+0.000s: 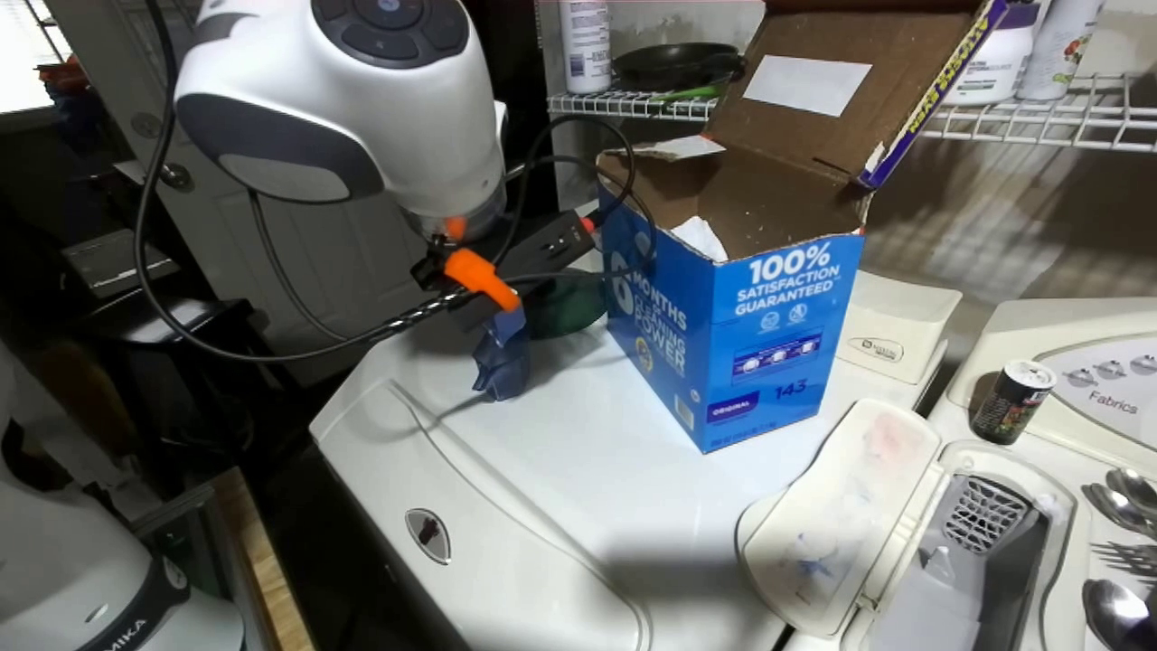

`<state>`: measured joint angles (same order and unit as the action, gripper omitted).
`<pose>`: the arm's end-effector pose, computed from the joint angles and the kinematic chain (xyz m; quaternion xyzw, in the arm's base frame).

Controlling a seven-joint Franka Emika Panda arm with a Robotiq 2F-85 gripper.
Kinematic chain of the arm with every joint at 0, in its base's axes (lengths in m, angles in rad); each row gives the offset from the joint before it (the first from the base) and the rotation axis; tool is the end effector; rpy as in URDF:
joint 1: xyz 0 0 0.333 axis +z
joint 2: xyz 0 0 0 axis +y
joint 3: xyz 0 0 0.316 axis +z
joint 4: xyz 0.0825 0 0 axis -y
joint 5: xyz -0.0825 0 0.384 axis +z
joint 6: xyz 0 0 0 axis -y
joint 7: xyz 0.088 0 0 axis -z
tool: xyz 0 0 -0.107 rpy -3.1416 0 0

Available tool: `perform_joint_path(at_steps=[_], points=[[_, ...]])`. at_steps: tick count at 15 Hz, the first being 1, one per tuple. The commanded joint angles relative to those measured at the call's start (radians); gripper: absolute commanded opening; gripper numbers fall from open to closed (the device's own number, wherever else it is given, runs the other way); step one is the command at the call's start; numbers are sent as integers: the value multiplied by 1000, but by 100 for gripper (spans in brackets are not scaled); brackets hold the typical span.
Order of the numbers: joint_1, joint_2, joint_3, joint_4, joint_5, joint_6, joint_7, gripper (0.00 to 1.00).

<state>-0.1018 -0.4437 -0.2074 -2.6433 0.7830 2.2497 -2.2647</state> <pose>0.3840 -0.0997 0.3970 -0.6964 -0.6306 -0.3304 0.0906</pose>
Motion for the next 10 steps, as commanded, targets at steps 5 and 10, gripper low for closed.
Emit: perform_joint_path(at_steps=[5,10], points=[[13,-46,-1,-34,-6,39,-42,2],[16,-44,-3,-36,-5,53,-49,2]])
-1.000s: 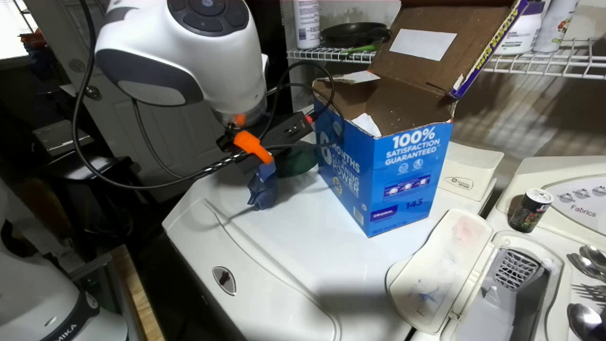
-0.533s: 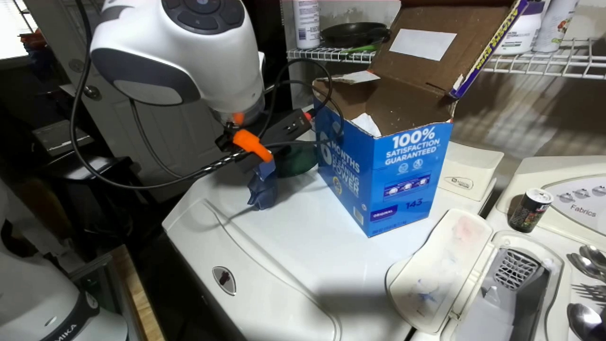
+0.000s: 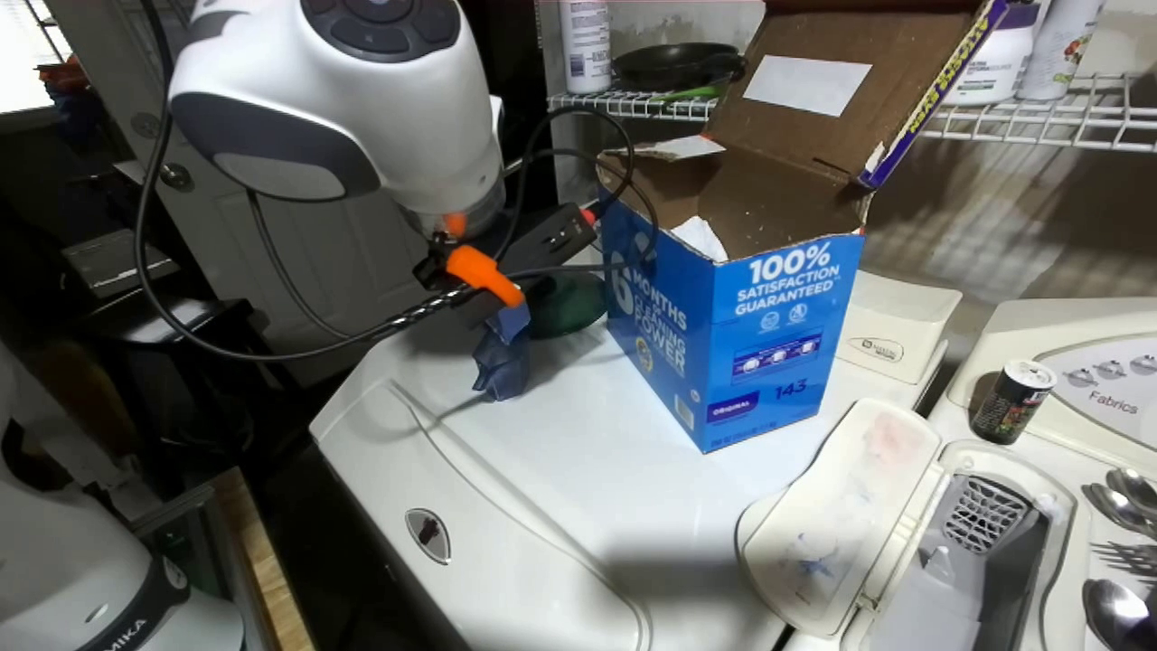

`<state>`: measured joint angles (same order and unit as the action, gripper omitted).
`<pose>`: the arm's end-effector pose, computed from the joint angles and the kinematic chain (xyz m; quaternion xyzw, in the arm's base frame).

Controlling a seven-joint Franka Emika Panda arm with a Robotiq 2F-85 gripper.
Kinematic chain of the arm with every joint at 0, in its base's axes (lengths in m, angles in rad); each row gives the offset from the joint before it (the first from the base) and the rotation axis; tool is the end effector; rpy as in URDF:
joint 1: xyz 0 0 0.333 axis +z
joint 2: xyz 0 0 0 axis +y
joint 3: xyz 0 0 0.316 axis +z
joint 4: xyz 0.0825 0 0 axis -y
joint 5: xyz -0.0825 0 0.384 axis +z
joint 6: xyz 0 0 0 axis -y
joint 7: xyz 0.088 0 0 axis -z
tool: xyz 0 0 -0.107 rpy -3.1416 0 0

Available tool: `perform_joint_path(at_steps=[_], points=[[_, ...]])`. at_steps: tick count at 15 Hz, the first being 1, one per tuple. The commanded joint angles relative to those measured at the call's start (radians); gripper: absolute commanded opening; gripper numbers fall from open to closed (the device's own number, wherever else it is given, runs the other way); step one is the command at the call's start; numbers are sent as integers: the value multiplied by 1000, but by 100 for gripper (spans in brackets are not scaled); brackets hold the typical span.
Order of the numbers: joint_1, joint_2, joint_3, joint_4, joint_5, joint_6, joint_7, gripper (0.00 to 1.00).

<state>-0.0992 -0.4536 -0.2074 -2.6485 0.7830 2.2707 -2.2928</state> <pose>0.3834 -0.1005 0.3996 -0.6886 -0.6394 -0.3336 0.0752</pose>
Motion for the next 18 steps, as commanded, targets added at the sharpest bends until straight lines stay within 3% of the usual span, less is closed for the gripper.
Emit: perform_joint_path(at_steps=[1,18], points=[[14,-36,-3,-31,-7,33,-23,2],[20,-83,-18,-53,-16,5,-151,2]])
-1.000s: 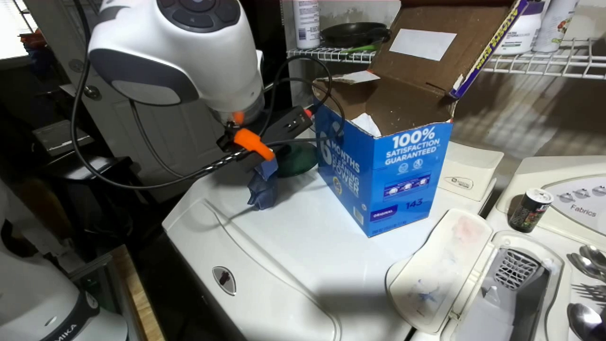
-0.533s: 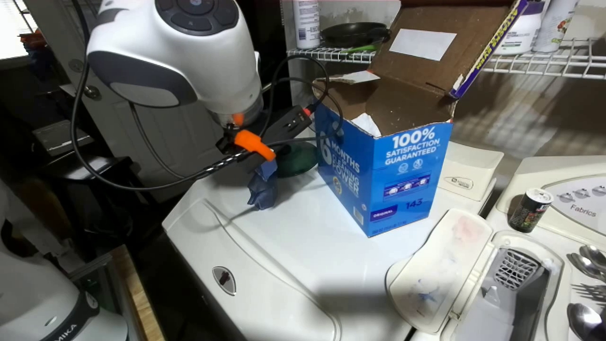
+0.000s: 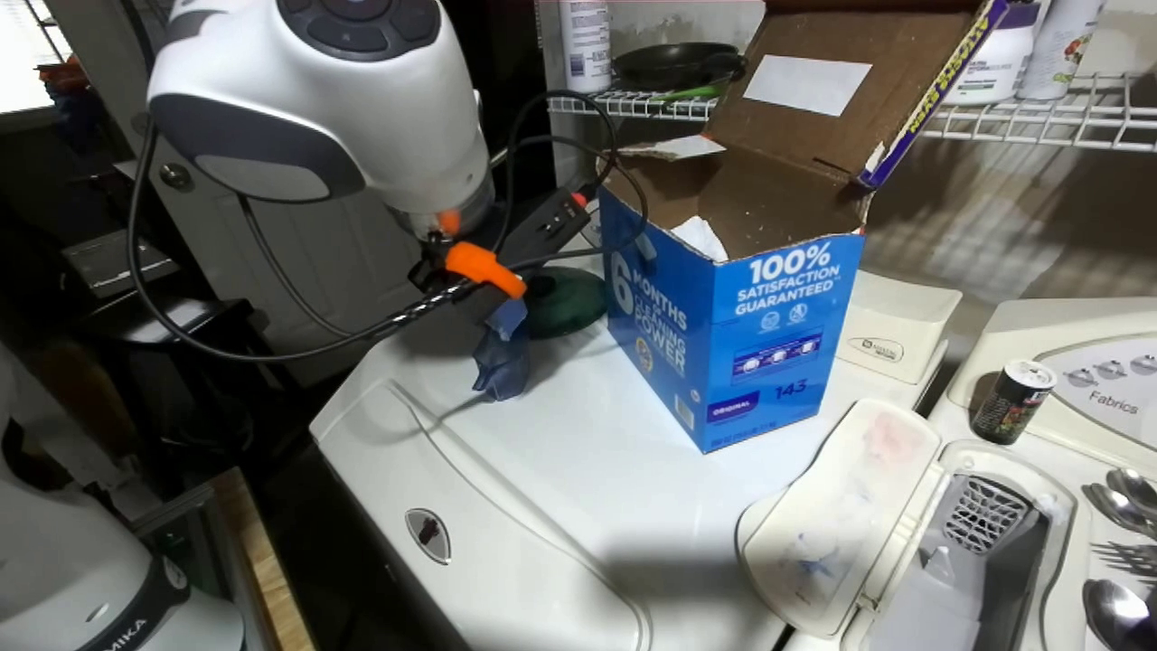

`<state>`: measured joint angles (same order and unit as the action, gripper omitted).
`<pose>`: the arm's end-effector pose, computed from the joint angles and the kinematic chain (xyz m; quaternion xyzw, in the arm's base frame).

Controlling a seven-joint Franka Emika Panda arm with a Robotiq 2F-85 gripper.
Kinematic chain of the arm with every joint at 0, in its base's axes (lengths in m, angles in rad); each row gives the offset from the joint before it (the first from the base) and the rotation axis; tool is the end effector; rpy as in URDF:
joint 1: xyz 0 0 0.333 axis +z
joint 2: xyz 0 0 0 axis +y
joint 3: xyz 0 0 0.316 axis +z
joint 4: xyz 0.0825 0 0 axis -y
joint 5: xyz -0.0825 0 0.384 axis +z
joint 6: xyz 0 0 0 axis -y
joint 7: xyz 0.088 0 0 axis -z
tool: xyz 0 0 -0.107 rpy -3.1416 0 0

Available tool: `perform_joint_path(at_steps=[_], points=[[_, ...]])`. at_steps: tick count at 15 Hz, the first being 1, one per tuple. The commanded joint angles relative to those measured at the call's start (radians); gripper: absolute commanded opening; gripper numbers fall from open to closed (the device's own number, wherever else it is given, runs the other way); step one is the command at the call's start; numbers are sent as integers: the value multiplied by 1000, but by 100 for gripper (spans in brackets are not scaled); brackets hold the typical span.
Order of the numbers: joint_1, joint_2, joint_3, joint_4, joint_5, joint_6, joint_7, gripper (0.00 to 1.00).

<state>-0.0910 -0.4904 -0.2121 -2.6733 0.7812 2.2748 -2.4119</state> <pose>0.3757 -0.0966 0.4026 -0.6451 -0.6809 -0.3428 0.0515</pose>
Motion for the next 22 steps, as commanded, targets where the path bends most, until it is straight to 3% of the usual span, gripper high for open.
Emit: perform_joint_path(at_steps=[1,22], points=[[13,-50,-14,-30,-13,1,-39,2],[16,-111,-31,-54,-6,-5,-142,2]])
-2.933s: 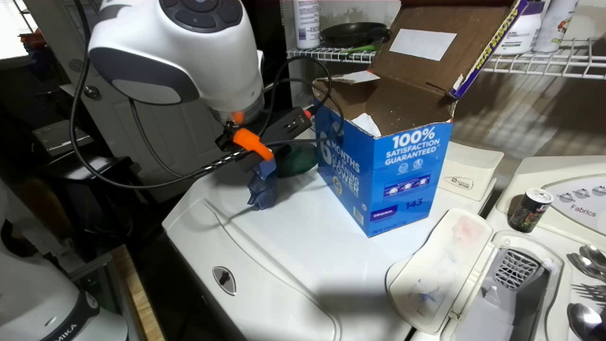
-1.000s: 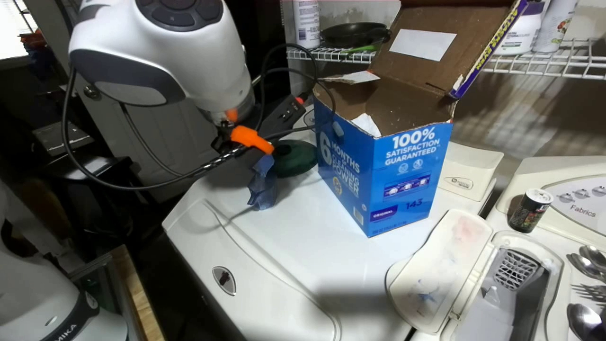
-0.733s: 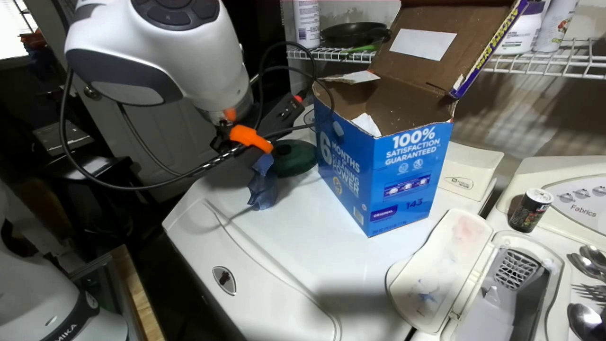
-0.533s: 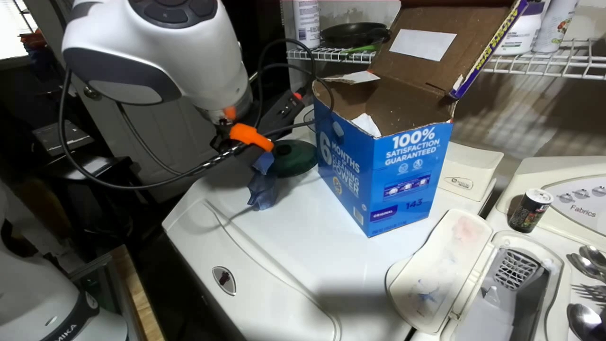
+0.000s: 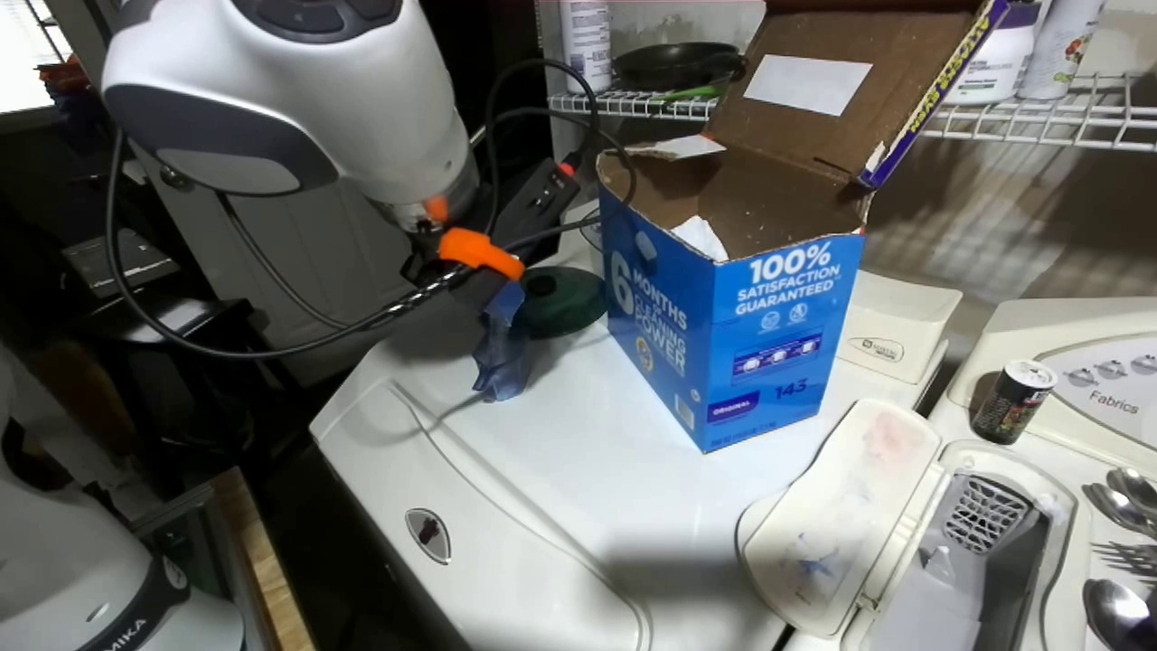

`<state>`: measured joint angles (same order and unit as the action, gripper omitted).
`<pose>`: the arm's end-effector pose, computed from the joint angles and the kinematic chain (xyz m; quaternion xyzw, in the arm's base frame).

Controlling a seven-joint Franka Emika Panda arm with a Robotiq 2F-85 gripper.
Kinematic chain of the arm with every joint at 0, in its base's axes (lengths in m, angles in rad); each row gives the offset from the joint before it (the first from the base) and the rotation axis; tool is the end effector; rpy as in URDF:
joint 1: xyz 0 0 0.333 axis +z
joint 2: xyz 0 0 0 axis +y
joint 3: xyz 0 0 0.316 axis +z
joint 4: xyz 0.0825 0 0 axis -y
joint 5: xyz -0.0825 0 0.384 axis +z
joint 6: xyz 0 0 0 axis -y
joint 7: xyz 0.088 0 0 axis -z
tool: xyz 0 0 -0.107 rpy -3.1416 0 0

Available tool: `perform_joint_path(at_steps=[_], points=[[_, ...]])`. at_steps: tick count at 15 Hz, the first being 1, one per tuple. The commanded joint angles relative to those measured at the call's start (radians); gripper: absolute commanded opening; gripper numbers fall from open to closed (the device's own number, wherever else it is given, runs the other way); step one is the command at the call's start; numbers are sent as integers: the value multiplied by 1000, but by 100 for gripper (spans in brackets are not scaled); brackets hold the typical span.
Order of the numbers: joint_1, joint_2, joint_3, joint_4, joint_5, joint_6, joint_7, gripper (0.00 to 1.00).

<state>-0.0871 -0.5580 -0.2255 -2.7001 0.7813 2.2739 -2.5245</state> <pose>0.3640 -0.0963 0.4152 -0.5998 -0.7139 -0.3609 0.0190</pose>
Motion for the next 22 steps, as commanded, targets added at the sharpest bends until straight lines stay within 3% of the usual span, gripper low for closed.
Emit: perform_joint_path(at_steps=[1,22], points=[[12,-45,-18,-28,-6,-4,-31,2],[18,-78,-29,-44,6,9,-99,2]])
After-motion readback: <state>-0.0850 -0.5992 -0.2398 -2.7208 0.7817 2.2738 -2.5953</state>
